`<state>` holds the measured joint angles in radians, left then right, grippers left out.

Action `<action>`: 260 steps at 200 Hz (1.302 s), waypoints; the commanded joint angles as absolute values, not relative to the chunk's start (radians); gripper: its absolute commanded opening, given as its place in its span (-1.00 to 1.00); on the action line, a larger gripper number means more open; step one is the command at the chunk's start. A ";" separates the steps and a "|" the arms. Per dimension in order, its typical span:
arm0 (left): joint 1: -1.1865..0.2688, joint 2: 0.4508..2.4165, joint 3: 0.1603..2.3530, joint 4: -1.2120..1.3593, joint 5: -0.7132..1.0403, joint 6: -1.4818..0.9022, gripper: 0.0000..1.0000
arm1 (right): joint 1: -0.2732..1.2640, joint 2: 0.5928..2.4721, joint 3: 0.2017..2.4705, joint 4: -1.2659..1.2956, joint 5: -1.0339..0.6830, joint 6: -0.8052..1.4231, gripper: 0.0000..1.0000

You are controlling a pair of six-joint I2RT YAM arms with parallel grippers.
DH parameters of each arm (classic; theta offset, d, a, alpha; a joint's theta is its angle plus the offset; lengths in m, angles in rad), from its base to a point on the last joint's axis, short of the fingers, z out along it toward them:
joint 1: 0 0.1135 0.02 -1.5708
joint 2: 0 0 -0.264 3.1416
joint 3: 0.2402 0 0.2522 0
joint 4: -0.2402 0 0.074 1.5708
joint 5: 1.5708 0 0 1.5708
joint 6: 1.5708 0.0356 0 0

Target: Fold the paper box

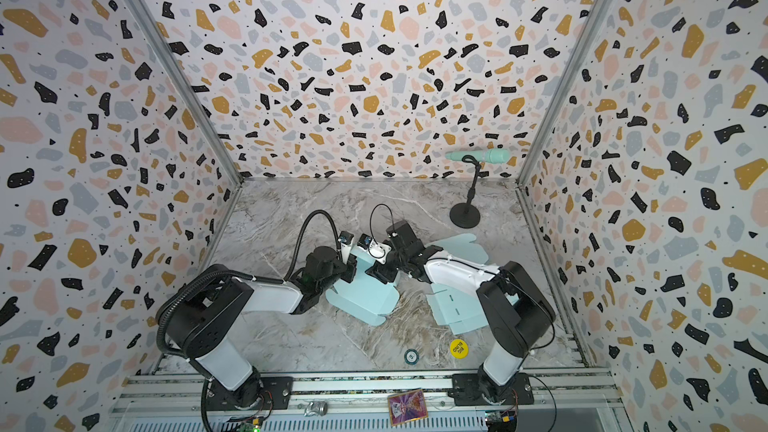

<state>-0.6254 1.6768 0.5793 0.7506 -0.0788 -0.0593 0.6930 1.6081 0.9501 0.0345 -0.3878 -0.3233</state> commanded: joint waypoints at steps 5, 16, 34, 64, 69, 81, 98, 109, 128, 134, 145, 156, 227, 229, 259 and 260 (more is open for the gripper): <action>-0.626 1.642 0.565 0.800 -0.073 -0.032 -0.93 | 0.688 1.466 0.870 0.200 -0.596 -0.103 0.48; -0.629 1.640 0.562 0.793 -0.071 -0.029 -0.93 | 0.686 1.446 0.857 0.218 -0.594 -0.064 0.52; -0.632 1.643 0.556 0.792 -0.069 -0.030 -0.91 | 0.698 1.462 0.879 0.163 -0.538 -0.077 0.53; -0.638 1.653 0.554 0.790 -0.075 -0.032 -0.90 | 0.739 1.542 0.948 0.028 -0.330 -0.176 0.51; -0.640 1.656 0.555 0.791 -0.078 -0.034 -0.90 | 0.747 1.551 0.958 0.014 -0.289 -0.186 0.51; -0.640 1.665 0.555 0.799 -0.083 -0.037 -0.90 | 0.764 1.571 0.984 -0.006 -0.210 -0.203 0.51; -0.641 1.677 0.558 0.804 -0.087 -0.039 -0.88 | 0.785 1.589 1.010 -0.012 -0.111 -0.216 0.52; -0.643 1.683 0.561 0.804 -0.098 -0.039 -0.86 | 0.802 1.588 1.018 -0.006 -0.054 -0.222 0.52; -0.643 1.683 0.558 0.809 -0.112 -0.040 -0.83 | 0.815 1.566 1.019 0.013 0.000 -0.223 0.52; -0.643 1.683 0.557 0.809 -0.115 -0.040 -0.81 | 0.815 1.555 1.014 0.021 0.011 -0.220 0.52; -0.643 1.682 0.555 0.810 -0.117 -0.040 -0.76 | 0.815 1.537 1.006 0.030 0.034 -0.219 0.52; -0.643 1.682 0.554 0.812 -0.114 -0.042 -0.72 | 0.815 1.520 0.996 0.039 0.056 -0.225 0.52; -0.643 1.684 0.555 0.818 -0.106 -0.058 -0.54 | 0.810 1.594 1.041 -0.010 0.134 -0.280 0.54; -0.643 1.683 0.555 0.818 -0.106 -0.058 -0.53 | 0.809 1.597 1.042 -0.013 0.136 -0.281 0.53; -0.643 1.664 0.539 0.810 -0.104 -0.062 -0.37 | 0.789 1.650 1.088 -0.041 0.164 -0.295 0.53; -0.643 1.663 0.539 0.809 -0.104 -0.063 -0.36 | 0.788 1.653 1.090 -0.042 0.164 -0.295 0.53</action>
